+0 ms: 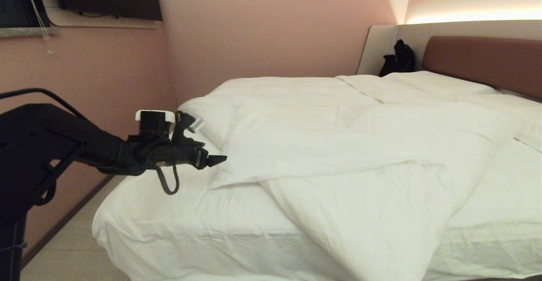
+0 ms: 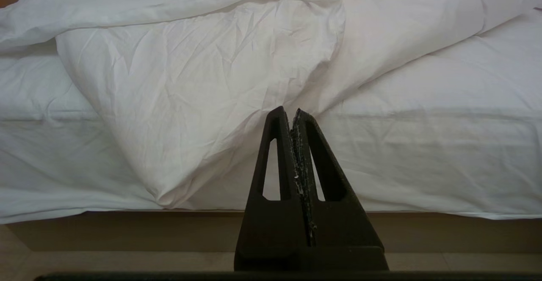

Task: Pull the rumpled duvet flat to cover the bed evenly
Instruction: Hold the folded corner of the quilt

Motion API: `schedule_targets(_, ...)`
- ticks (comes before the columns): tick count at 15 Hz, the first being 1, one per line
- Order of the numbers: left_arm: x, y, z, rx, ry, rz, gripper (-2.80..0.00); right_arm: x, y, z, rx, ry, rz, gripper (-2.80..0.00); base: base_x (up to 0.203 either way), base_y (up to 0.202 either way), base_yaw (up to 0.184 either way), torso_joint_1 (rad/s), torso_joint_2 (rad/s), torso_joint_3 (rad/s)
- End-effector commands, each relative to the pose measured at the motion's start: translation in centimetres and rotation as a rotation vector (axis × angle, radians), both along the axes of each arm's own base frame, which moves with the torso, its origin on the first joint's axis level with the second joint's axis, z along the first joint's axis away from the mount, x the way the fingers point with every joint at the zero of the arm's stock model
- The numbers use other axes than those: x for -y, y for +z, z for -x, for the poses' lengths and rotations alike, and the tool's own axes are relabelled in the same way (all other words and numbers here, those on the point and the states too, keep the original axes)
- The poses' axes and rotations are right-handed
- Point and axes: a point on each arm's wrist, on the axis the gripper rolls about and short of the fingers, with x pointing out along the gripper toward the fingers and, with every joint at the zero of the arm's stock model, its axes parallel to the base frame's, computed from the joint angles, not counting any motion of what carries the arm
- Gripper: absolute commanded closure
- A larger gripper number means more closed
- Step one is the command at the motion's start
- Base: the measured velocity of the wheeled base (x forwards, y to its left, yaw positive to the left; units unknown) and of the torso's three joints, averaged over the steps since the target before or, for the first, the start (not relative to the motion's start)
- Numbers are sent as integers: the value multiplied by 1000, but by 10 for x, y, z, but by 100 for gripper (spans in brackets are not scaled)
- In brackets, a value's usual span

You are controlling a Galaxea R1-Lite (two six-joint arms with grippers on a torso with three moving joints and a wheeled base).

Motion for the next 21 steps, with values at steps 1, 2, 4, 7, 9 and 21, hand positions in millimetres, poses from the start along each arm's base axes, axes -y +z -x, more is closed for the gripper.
schedule_targets(1,7,-15,-9,-5,-51,-28,-280,0,0,0,-1,1,1,0,0,0,0,0,0,0)
schedule_targets(2,8,-16,-9,-9,-60,-27,-280,0,0,0,-1,1,0,0,0,0,0,0,0,0)
schedule_targets(4,19,-19,-13,-25,-94,-21,-280,0,0,0,-1,1,1,0,0,0,0,0,0,0)
schedule_targets(7,32,-23,-17,-23,-118,-20,-280,0,0,0,-1,1,0,0,0,0,0,0,0,0)
schedule_targets(9,35,-26,-22,-22,-123,-18,-280,0,0,0,-1,1,0,0,0,0,0,0,0,0)
schedule_targets(21,48,-58,-38,-91,-142,-26,-280,0,0,0,-1,1,1,0,0,0,0,0,0,0)
